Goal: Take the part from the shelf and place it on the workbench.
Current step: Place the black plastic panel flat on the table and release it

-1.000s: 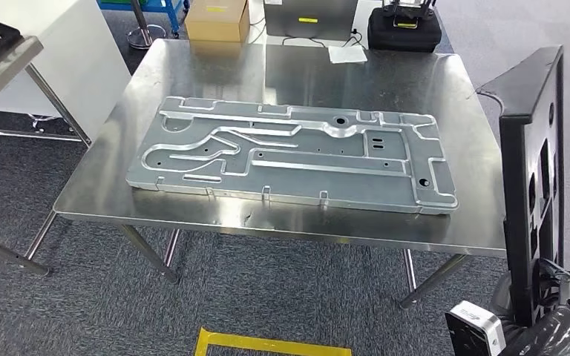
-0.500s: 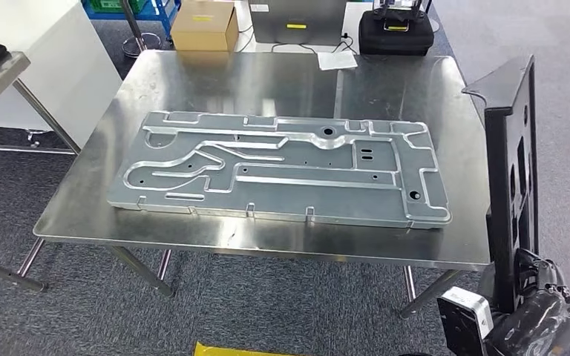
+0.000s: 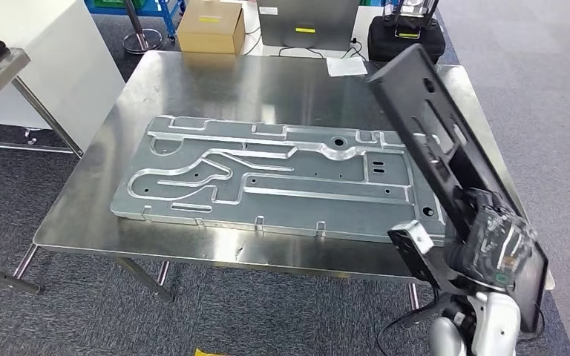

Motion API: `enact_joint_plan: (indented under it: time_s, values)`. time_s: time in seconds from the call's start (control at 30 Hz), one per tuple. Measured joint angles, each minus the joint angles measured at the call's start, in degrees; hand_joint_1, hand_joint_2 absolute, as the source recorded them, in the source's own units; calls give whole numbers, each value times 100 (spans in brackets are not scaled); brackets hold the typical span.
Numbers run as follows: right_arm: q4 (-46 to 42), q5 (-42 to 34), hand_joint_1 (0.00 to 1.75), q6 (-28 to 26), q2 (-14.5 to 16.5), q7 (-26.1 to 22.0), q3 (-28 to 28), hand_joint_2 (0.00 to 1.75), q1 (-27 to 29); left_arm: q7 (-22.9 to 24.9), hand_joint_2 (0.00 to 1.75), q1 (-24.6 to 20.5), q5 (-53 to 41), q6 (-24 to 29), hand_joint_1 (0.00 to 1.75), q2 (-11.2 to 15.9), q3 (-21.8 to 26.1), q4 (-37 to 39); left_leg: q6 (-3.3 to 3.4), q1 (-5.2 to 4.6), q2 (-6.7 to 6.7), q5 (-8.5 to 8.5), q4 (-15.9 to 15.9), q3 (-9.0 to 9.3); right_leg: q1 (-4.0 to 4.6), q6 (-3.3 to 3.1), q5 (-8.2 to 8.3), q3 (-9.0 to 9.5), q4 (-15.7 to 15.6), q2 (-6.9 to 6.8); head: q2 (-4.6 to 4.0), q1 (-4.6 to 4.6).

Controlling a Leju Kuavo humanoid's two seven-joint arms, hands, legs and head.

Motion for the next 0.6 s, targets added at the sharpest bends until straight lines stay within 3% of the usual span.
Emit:
enact_joint_plan:
  time_s: [0.07,0.2,0.23,0.3,0.37,0.4,0.43,0.5,0.53,0.6]
  values:
    - [329,337,175,257,-257,198,400,175,-402,-13,0,-27,-52,-5,0,51,-56,34,-78,-12,-2,-24,24,-18,21,-63,78,73,-273,14,1,-9]
    - [940,458,175,594,-648,357,1288,175,-1156,-34,0,-55,-120,-18,0,128,-152,84,-208,9,2,-95,136,-97,38,-246,104,50,-328,21,1,-44]
    - [1113,461,175,668,-704,308,1511,175,-1361,-43,0,-58,-133,-20,0,147,-175,94,-231,16,3,-210,349,-198,33,-280,111,58,-345,21,1,-55]
    - [1486,464,175,817,-792,139,1929,175,-1741,-64,0,-62,-170,-28,0,172,-233,116,-257,22,6,-519,1063,-564,52,-325,103,69,-349,16,0,-76]
    - [1865,450,175,939,-835,-80,2274,175,-2035,-76,0,-60,-207,-37,0,196,-281,134,-253,22,7,-625,1602,-887,89,-352,84,88,-345,12,0,-78]
    - [2044,440,175,982,-841,-184,2429,175,-2156,-79,0,-59,-219,-43,0,212,-304,142,-232,18,6,-512,1579,-918,109,-362,72,105,-343,10,0,-78]
    - [2206,430,175,1014,-843,-271,2566,175,-2270,-83,0,-58,-229,-50,0,229,-329,149,-198,10,6,-302,1336,-842,127,-368,56,130,-342,10,0,-78]
    - [2484,409,175,1069,-842,-395,2794,175,-2480,-90,0,-60,-243,-72,0,275,-381,157,-99,-25,7,120,585,-535,160,-365,21,177,-345,5,0,-72]
    - [2608,389,175,1098,-842,-442,2887,175,-2580,-95,0,-64,-248,-84,0,297,-399,164,-59,-48,8,219,293,-411,166,-351,9,184,-346,3,0,-70]
    - [2831,336,175,1147,-841,-512,3056,175,-2742,-113,0,-71,-244,-112,0,353,-416,190,-19,-83,7,221,82,-322,164,-303,9,172,-362,-2,0,-63]
